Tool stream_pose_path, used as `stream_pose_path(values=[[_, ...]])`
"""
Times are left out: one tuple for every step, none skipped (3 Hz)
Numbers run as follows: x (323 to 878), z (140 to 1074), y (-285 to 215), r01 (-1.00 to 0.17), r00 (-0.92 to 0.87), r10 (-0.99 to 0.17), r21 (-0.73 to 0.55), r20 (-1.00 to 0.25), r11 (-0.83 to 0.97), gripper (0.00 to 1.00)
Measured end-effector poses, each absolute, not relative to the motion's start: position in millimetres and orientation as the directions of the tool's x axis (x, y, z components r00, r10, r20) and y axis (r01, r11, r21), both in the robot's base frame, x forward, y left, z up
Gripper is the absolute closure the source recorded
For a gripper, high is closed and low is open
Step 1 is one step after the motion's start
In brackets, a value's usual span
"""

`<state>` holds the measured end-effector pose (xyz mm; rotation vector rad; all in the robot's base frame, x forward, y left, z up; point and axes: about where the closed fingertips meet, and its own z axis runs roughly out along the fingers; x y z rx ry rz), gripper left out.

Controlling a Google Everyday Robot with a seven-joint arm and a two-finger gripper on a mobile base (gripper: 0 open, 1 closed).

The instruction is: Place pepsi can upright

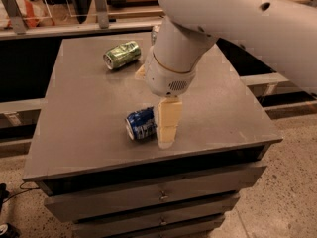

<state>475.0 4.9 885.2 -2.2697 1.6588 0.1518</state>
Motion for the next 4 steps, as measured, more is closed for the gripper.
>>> stream_pose_path(values=[[475.4,872.1,18.5,-0.937,0.336,-0.909,-0.187,-0.246,-0.295,0.0],[477.1,859.2,24.4,-0.938,0.333,-0.916,-0.177,-0.223,-0.298,0.0],[477.9,850.4,25.4,-0.94,0.327,-0.924,-0.17,-0.197,-0.296,0.0],[477.7,845.8,26.3,-0.941,0.324,-0.929,-0.165,-0.181,-0.296,0.0]])
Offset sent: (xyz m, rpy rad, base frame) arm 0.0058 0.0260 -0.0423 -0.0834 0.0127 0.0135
